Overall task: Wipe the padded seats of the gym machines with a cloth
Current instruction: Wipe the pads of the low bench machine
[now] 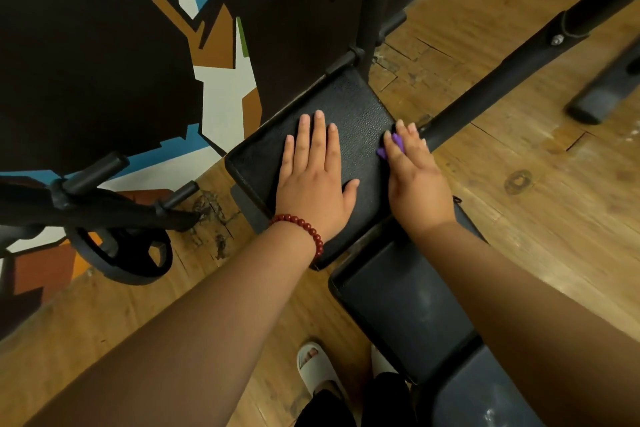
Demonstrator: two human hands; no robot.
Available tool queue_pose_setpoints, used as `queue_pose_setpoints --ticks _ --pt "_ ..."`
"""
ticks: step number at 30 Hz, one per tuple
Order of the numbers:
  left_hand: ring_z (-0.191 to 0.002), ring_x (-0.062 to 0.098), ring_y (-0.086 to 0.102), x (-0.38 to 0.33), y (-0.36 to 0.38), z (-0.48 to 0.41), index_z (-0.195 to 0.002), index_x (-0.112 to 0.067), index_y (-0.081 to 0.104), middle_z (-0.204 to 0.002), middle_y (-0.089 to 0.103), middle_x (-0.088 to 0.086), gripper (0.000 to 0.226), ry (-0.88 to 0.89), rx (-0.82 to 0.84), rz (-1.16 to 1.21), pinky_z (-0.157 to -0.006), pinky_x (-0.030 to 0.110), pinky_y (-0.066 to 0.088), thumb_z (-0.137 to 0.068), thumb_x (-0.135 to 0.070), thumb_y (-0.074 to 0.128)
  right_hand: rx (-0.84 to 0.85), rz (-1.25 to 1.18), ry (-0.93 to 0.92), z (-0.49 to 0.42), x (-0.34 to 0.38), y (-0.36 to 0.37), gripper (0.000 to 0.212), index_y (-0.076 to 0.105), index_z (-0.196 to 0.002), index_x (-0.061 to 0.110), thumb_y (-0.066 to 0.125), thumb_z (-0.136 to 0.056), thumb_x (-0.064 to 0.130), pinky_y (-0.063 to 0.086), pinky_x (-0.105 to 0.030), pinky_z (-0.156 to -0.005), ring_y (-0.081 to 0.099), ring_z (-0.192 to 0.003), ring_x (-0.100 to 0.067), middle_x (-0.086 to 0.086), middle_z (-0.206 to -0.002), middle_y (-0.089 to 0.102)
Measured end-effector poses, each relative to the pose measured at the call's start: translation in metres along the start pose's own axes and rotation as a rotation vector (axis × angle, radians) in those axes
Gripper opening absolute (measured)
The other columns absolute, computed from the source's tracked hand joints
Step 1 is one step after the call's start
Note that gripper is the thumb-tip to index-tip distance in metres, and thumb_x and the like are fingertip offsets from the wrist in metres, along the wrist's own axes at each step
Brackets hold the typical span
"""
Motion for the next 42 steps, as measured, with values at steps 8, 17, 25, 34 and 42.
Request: queue_pose_setpoints --ticks 8,17,25,34,42 --pt "-0.148 0.029 -0.015 -0.012 -0.004 -0.058 -0.153 -0.005 -0.005 -0.161 -0.013 0.015 0.076 -0.014 -0.093 -0.017 -0.116 0.041 -0.012 -0.1 -0.049 0.027 -0.051 -0.057 0.032 0.018 -0.015 0.0 0.046 0.048 -0.139 0.003 0.036 -0.098 0.018 0.023 -0.037 -0.116 0.029 -0.141 -0.026 -0.021 -0.148 0.04" --pt "-0.149 0.033 0.001 -0.019 0.008 -0.066 -0.152 -0.002 0.007 -0.161 0.003 0.019 0.076 -0.042 -0.171 -0.125 -0.12 0.049 0.004 -0.095 -0.051 0.018 -0.081 -0.1 0.065 -0.033 -0.015 0.001 0.041 0.056 -0.133 0.002 0.054 -0.093 0.003 0.04 -0.04 -0.105 0.046 -0.133 -0.032 -0.019 -0.141 0.05" --pt "-0.148 0.032 0.01 -0.019 0.01 -0.066 -0.152 -0.002 0.017 -0.16 0.013 0.018 0.075 -0.04 -0.182 -0.105 -0.12 0.048 0.01 -0.093 -0.049 0.028 -0.003 -0.347 0.127 -0.058 -0.022 -0.01 0.036 0.059 -0.131 0.008 0.054 -0.096 0.007 0.024 -0.002 -0.105 0.051 -0.128 -0.018 -0.01 -0.133 0.059" --pt "-0.146 0.028 0.023 -0.018 0.006 -0.087 -0.151 -0.004 0.024 -0.157 0.026 0.015 0.067 -0.025 -0.271 -0.072 -0.117 0.043 0.02 -0.097 -0.043 0.027 0.269 -0.717 0.172 -0.081 -0.034 -0.015 0.039 0.052 -0.137 0.015 0.053 -0.098 0.016 0.018 -0.002 -0.107 0.029 -0.134 0.008 0.014 -0.14 0.038" --pt "-0.148 0.027 0.014 -0.019 0.01 -0.09 -0.152 -0.003 0.017 -0.159 0.017 0.016 0.067 -0.024 -0.261 -0.093 -0.119 0.044 0.017 -0.096 -0.04 0.024 0.353 -0.763 0.251 -0.133 -0.021 -0.007 0.032 0.061 -0.129 0.011 0.054 -0.098 0.017 0.03 0.006 -0.088 0.05 -0.103 0.019 0.004 -0.131 0.06"
Point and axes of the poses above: each hand's wrist, its own z-axis away from the middle knuckle, its own y-axis out of the palm, x = y × z, the point moved 2 cm from there along -z, towards the middle knuckle
